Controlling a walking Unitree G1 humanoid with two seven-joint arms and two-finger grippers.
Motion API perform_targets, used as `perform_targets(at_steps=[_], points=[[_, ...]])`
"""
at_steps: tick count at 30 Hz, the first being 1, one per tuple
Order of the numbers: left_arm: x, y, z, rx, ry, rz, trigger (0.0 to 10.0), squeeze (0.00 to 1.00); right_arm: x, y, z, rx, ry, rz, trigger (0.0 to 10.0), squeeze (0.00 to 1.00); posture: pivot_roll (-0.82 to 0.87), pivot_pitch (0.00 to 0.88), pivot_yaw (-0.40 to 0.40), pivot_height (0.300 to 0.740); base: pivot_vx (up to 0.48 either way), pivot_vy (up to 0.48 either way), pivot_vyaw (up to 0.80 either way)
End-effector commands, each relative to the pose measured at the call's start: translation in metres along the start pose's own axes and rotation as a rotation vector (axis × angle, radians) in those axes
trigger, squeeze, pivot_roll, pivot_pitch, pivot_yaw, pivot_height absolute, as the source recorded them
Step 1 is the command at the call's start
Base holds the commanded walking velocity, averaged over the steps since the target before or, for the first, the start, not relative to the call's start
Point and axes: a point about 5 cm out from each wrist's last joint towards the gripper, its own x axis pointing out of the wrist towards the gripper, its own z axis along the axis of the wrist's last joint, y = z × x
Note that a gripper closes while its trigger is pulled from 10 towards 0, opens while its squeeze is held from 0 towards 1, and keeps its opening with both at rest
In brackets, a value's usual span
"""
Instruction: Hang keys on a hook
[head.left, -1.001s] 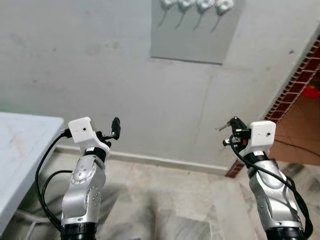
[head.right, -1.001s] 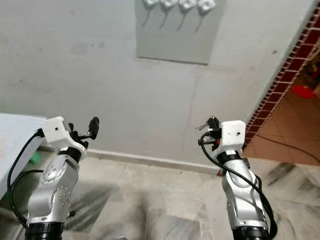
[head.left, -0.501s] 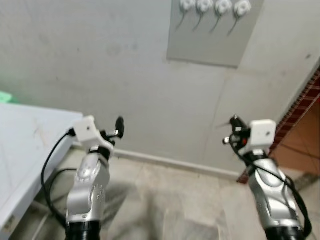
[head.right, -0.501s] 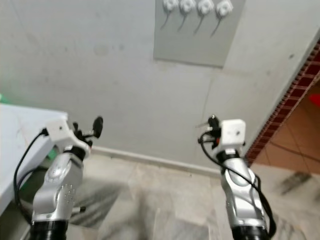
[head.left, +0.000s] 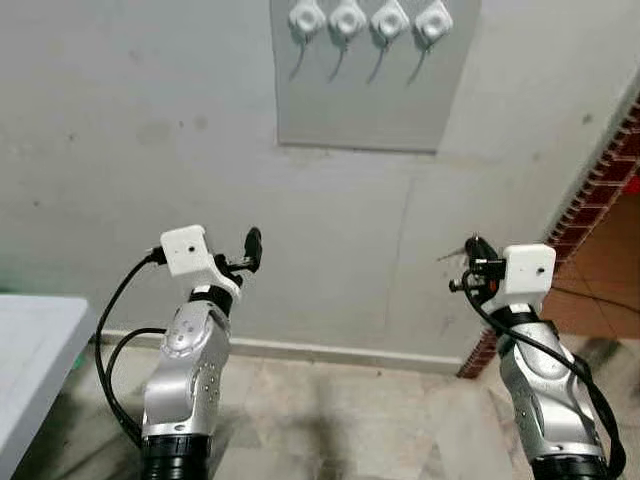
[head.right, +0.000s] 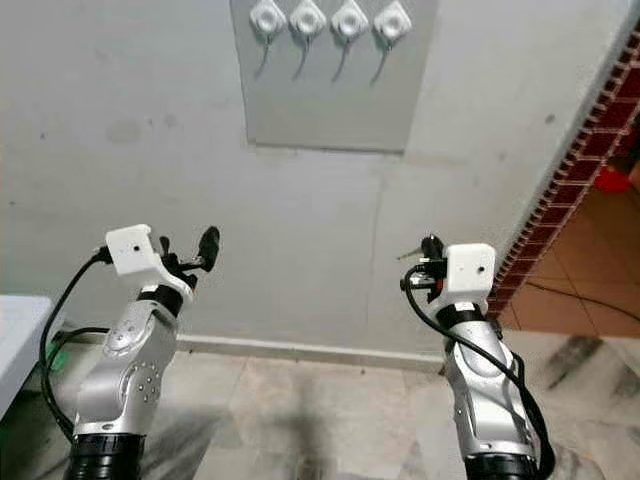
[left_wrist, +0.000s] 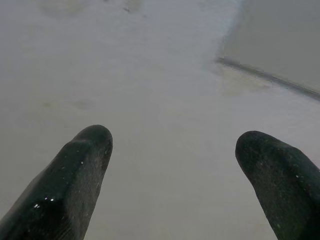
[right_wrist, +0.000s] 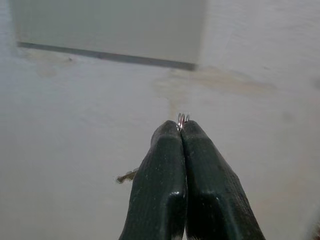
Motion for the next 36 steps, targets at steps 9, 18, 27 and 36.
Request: perform_targets(at_steps=[9, 18, 27, 36], points=[[0.0014, 0.0006, -0.0012, -0.004, 0.017, -0.022, 10.0, 0.0, 0.0012, -0.001, 0.0035, -0.012, -0.008, 0.017, 10.0, 0.0, 0.01, 0.044, -0.036, 0.74, 0.0, 0.0, 0.0], [0.0017, 0.0025, -0.0005, -0.01, 0.013, -0.007, 10.0, 0.0, 0.0001, 0.0011, 0.003, -0.006, -0.005, 0.016, 10.0, 0.0, 0.01, 0.055, -0.039, 0.74, 0.143, 0.0, 0.0], [0.0018, 0.0034, 0.0003, -0.012, 0.012, -0.009, 10.0, 0.0, -0.0006, 0.0015, 0.003, -0.003, -0.005, 0.01, 10.0, 0.0, 0.01, 0.063, -0.036, 0.74, 0.284, 0.0, 0.0], [0.0014, 0.0031, -0.0001, -0.005, 0.016, -0.018, 10.0, 0.0, -0.0016, 0.003, 0.0018, 0.001, -0.002, 0.01, 10.0, 0.0, 0.01, 0.066, -0.033, 0.74, 0.287, 0.0, 0.0]])
